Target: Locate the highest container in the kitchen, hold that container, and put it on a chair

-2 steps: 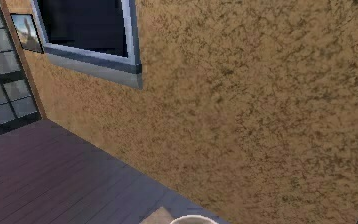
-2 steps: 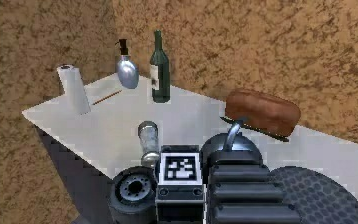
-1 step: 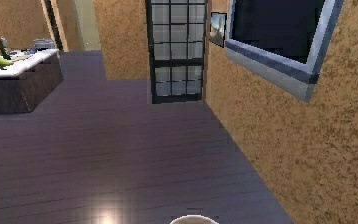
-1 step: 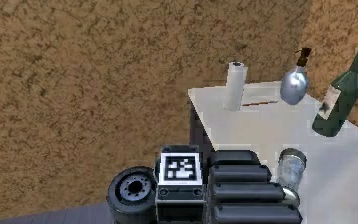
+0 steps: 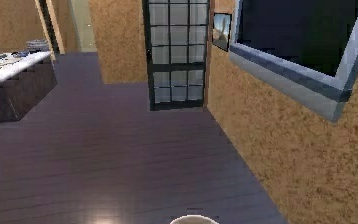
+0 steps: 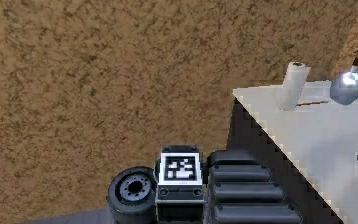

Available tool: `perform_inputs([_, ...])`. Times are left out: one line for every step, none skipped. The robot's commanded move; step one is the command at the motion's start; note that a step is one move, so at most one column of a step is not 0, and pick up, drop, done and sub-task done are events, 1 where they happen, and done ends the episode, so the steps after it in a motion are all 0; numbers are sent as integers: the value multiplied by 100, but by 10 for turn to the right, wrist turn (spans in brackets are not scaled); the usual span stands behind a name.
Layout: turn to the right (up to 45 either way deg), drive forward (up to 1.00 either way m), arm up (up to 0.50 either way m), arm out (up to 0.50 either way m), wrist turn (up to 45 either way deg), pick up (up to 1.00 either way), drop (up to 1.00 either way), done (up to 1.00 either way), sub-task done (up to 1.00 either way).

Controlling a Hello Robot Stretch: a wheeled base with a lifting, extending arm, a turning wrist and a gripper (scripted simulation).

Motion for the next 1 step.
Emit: perform_inputs([-210,0,0,0,0,0,0,0,0])
